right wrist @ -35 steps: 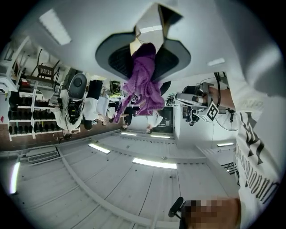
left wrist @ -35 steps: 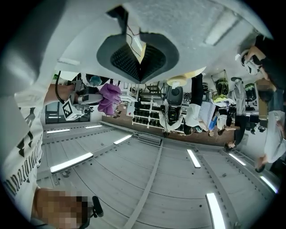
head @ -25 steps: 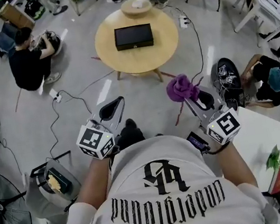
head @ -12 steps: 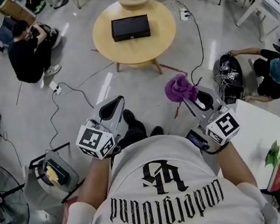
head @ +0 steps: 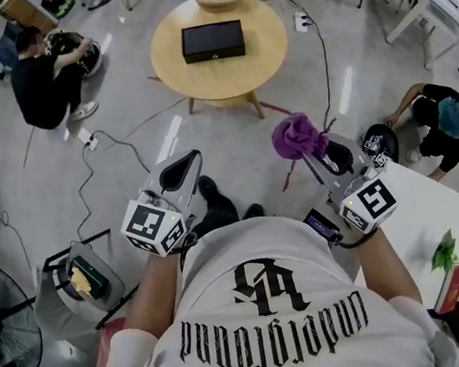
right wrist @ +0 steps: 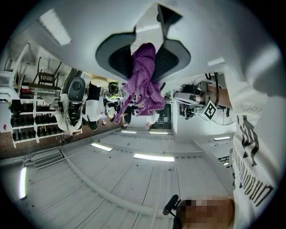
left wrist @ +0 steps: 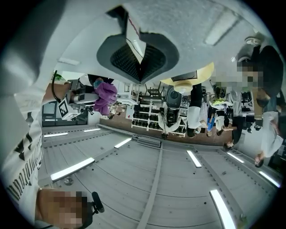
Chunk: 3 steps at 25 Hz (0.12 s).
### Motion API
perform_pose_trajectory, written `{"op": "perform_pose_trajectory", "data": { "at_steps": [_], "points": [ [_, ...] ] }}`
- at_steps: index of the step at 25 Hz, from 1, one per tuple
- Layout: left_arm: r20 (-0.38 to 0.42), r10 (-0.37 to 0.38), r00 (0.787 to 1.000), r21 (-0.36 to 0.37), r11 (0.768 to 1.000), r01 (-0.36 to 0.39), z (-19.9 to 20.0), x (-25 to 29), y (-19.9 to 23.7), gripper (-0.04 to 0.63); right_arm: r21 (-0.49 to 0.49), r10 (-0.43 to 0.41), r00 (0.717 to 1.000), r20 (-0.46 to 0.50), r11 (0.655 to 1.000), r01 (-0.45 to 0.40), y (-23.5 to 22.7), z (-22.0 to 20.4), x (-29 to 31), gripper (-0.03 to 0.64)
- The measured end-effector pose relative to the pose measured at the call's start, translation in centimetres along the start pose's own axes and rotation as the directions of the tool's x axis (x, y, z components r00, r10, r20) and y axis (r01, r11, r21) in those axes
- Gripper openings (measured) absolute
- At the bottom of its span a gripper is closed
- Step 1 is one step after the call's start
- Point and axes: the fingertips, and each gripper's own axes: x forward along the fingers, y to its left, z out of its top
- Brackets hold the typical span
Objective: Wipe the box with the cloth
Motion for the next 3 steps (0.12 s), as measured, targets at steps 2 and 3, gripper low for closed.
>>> {"op": "perform_pose_trajectory", "data": {
  "at_steps": [2,3],
  "points": [
    [0.003,0.003,1.000,0.002,1.000,-0.003,-0.16,-0.18,0.08,0.006,-0.004,0.000,1.000,0.001,1.000,0.000,0.11,0.02,0.02,0.104],
    [0.004,0.004,1.000,0.002,1.000,-0.004,-0.22,-0.27,0.14,0.006,-0.005,0.000,1.000,0.002,1.000,0.000,0.17,0.02,0.04,0.104]
  ]
}}
